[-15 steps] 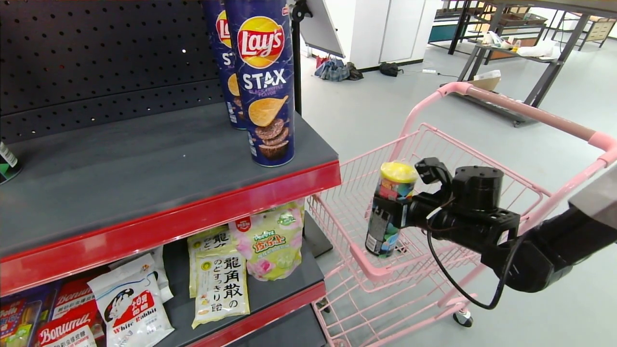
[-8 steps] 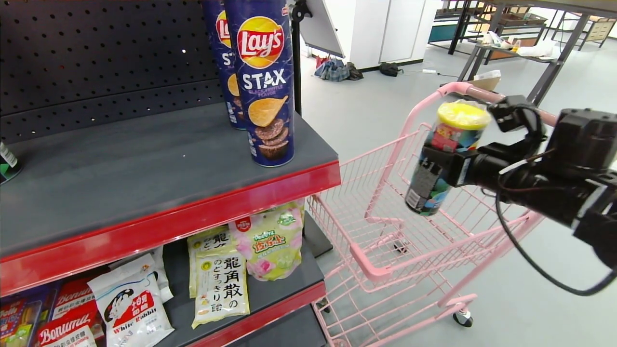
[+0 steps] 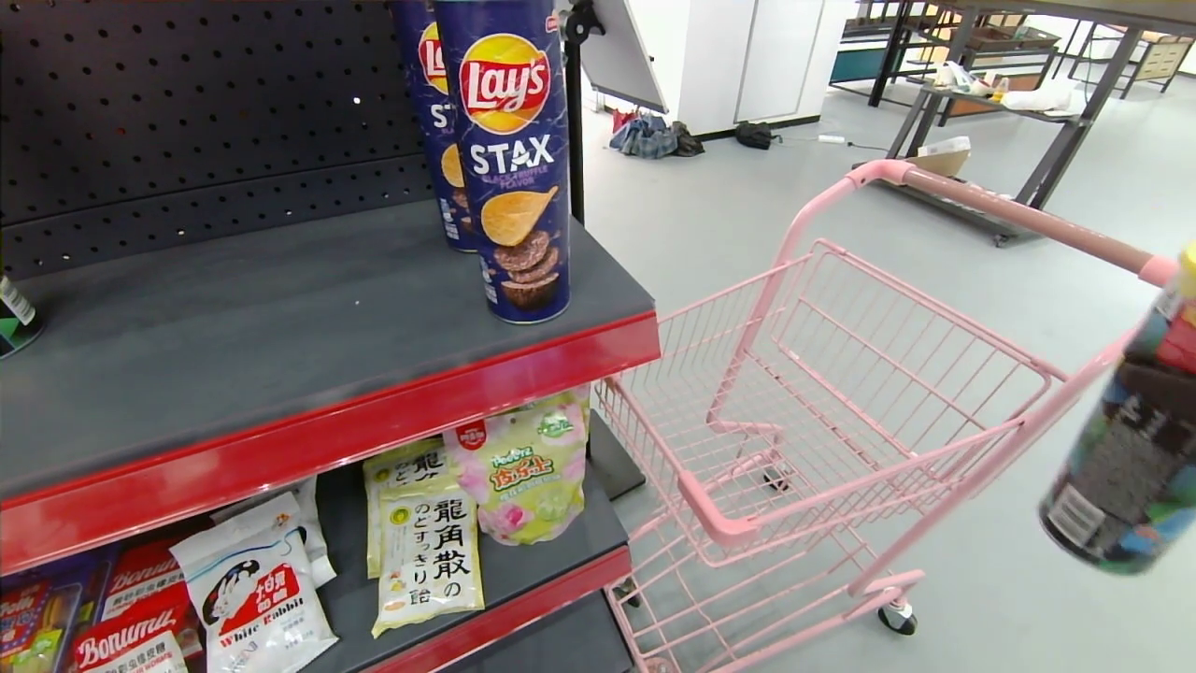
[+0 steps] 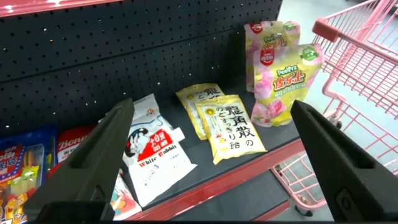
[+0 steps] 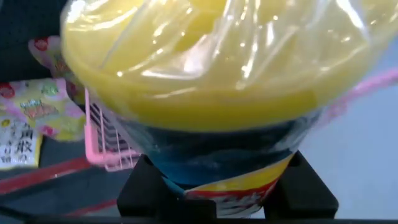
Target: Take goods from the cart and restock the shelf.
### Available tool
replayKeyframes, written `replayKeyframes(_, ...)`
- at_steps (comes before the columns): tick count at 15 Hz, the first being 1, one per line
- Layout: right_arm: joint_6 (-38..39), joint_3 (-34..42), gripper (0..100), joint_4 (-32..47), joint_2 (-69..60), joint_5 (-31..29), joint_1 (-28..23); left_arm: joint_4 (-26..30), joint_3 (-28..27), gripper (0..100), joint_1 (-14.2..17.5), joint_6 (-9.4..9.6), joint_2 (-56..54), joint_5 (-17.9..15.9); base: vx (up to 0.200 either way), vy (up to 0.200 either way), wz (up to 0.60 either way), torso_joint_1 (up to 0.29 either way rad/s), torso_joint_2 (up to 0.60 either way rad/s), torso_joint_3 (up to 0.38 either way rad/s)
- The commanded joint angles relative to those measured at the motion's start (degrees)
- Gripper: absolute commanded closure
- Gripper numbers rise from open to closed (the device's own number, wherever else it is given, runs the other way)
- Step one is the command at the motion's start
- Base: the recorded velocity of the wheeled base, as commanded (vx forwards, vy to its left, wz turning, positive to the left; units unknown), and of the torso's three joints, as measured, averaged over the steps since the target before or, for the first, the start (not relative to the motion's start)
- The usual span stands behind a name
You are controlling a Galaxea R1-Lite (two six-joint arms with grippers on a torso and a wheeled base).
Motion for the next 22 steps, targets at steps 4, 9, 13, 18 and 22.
replayKeyframes(4,-0.2,5.1,100,13.2,-20.6,3.1,-3.0,0.0,0.0,0,0.0,-0.03,0.1,0.0,0.000,0.000,0.00,0.000,0.00,0.000)
replayKeyframes(9,-1.1,7.0,100,13.3,-21.6,2.7,-3.1,0.0,0.0,0,0.0,-0.03,0.1,0.0,0.000,0.000,0.00,0.000,0.00,0.000)
replayKeyframes(13,-1.2,8.4,100,13.2,-22.5,2.7,-2.9,0.0,0.0,0,0.0,-0.03,0.1,0.0,0.000,0.000,0.00,0.000,0.00,0.000)
replayKeyframes(18,-1.2,8.8,100,13.2,-22.4,2.7,-3.1,0.0,0.0,0,0.0,-0.03,0.0,0.0,0.000,0.000,0.00,0.024,-0.09,-0.062)
replayKeyframes(22,-1.3,9.7,100,13.2,-22.7,2.7,-3.1,0.0,0.0,0,0.0,-0.03,0.1,0.0,0.000,0.000,0.00,0.145,-0.48,-0.323)
